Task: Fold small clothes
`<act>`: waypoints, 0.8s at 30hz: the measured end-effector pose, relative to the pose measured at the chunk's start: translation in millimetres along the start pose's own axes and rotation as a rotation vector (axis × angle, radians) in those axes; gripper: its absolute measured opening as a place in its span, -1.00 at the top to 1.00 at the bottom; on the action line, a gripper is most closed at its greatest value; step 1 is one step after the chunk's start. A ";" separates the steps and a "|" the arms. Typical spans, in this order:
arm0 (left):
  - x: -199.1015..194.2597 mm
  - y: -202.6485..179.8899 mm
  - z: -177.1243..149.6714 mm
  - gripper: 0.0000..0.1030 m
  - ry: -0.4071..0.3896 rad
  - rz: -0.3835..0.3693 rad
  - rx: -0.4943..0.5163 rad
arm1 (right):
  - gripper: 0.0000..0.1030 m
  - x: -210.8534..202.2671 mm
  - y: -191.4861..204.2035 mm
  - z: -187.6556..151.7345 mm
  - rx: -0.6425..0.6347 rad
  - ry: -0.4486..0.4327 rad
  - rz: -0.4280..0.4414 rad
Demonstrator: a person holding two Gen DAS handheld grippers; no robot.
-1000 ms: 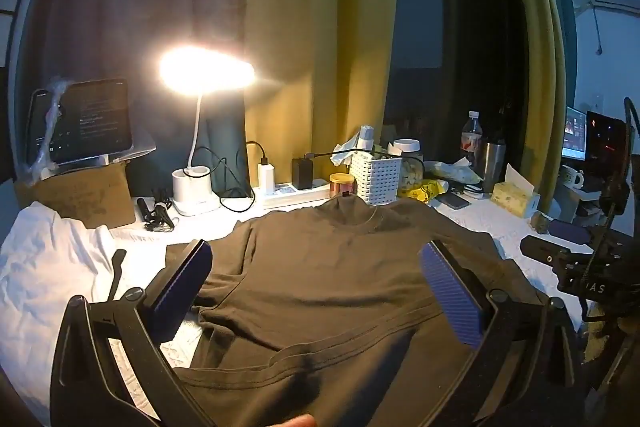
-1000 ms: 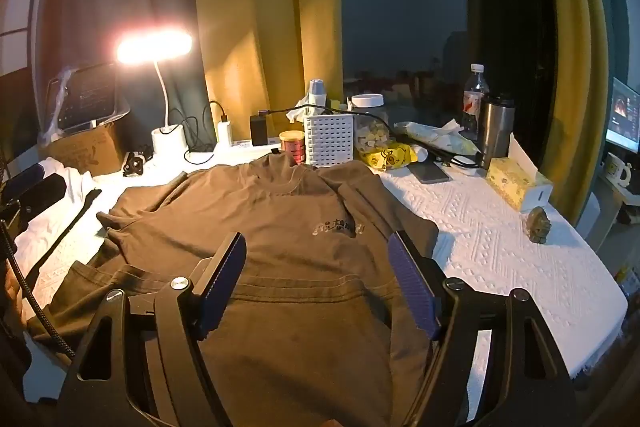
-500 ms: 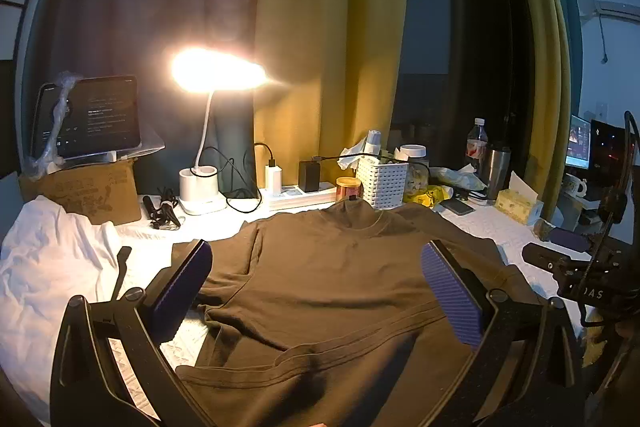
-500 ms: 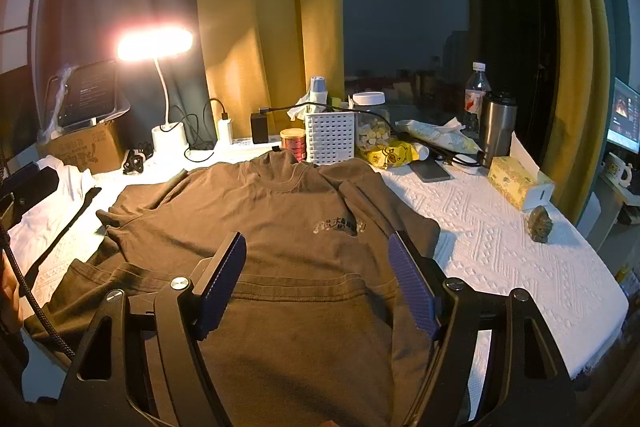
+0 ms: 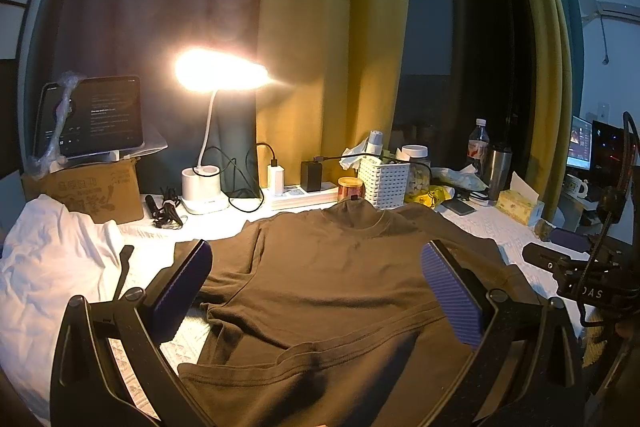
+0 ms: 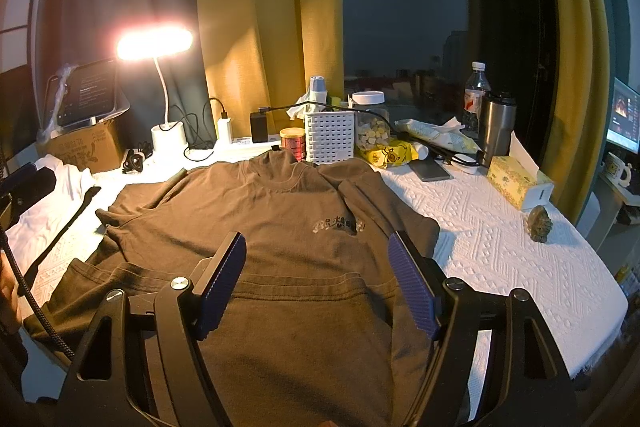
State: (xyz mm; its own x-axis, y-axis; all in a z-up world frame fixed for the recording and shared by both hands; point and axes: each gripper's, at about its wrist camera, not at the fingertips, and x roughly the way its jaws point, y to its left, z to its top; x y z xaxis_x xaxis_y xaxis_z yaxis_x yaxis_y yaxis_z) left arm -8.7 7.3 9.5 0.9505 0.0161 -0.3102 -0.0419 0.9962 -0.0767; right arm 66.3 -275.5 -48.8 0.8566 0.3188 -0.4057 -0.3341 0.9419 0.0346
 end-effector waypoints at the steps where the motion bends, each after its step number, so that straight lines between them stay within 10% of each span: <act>1: -0.6 0.5 -1.0 -0.98 -0.001 0.000 -0.001 | -0.49 -0.2 -0.1 -0.2 0.000 0.000 0.000; 24: -1.5 1.2 -3.2 -0.98 -0.003 0.002 -0.001 | -0.49 0.2 0.4 -1.5 -0.002 0.004 -0.001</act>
State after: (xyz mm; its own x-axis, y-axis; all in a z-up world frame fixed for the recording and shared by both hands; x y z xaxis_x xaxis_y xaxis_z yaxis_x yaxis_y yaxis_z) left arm -11.2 8.2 6.8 0.9515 0.0184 -0.3072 -0.0442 0.9960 -0.0772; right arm 65.7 -275.2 -50.2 0.8555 0.3177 -0.4089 -0.3341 0.9420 0.0328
